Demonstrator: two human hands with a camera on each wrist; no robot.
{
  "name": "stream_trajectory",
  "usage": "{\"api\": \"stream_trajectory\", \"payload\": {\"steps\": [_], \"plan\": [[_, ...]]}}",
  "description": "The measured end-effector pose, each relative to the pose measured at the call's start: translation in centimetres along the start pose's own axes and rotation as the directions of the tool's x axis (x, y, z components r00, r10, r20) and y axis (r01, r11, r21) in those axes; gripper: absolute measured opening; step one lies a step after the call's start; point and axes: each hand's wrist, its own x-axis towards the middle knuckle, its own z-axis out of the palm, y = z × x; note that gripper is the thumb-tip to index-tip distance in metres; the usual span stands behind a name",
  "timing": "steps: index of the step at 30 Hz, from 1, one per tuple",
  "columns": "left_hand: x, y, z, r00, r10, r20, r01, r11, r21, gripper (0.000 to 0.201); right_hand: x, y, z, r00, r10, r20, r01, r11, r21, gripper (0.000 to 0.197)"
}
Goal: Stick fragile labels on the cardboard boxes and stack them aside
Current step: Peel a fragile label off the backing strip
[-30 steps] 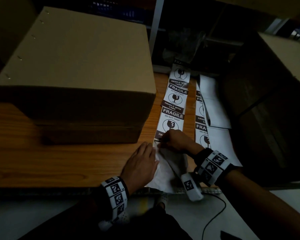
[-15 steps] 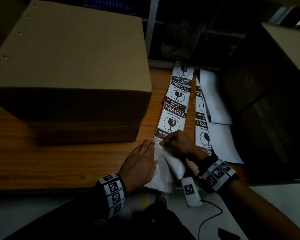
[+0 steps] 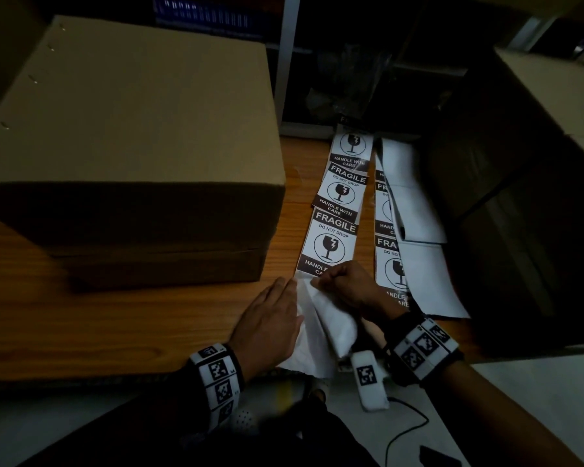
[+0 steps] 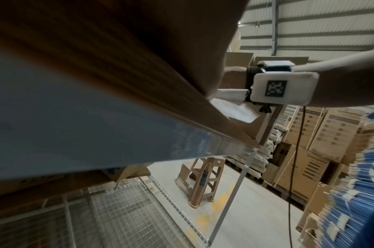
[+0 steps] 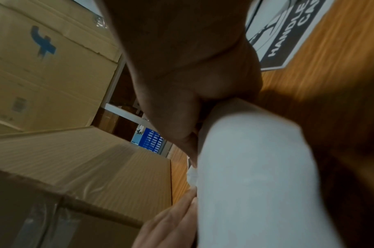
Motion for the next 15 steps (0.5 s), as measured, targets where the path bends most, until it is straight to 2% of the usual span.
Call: {"api": "stream_trajectory", "payload": {"steps": [2,4,6,8,9,11,13,15], "plan": [[0.0,-0.2,-0.2,1.000,0.010,0.011,-0.009,1.000,-0.022,0.056,-0.3,-0.1,-0.3,0.999,-0.025,0.026,0.024,1.000,0.005,0.024],[-0.2,-0.6,-0.2,0.999,-0.010,0.033,0.013,0.997,-0.078,0.058,-0.6,-0.1,-0.9,0.991,-0.081,0.106,0.079,0.997,0.023,0.034],[-0.3,-0.8,-0.1,0.999,-0.013,0.052,0.018,0.994,-0.104,0.063,-0.8,-0.5,-1.4,0.982,-0.110,0.154,0.115,0.993,-0.024,0.032],[-0.3,-0.5,-0.1,1.000,-0.002,0.030,0.005,0.994,-0.112,0.061,-1.0,-1.1,-1.5,0.974,-0.136,0.181,0.152,0.985,-0.079,0.032],[-0.3,-0.5,0.0,1.000,-0.008,0.017,0.010,0.994,-0.112,0.059,-1.1,-1.4,-1.6,0.974,-0.128,0.186,0.143,0.987,-0.067,0.042],[-0.1,-0.4,0.1,1.000,-0.031,-0.002,0.030,0.994,-0.108,0.060,-1.1,-2.3,-2.3,0.983,-0.057,0.176,0.041,0.995,0.091,0.059],[0.0,-0.4,0.2,0.999,-0.044,0.006,0.044,0.993,-0.105,0.062,-1.4,-3.0,-3.2,0.982,-0.018,0.187,-0.007,0.991,0.131,0.050],[0.1,-0.3,0.2,0.999,-0.052,0.000,0.051,0.994,-0.101,0.061,-2.1,-3.2,-3.9,0.986,-0.050,0.161,0.051,0.999,-0.005,0.040]]}}
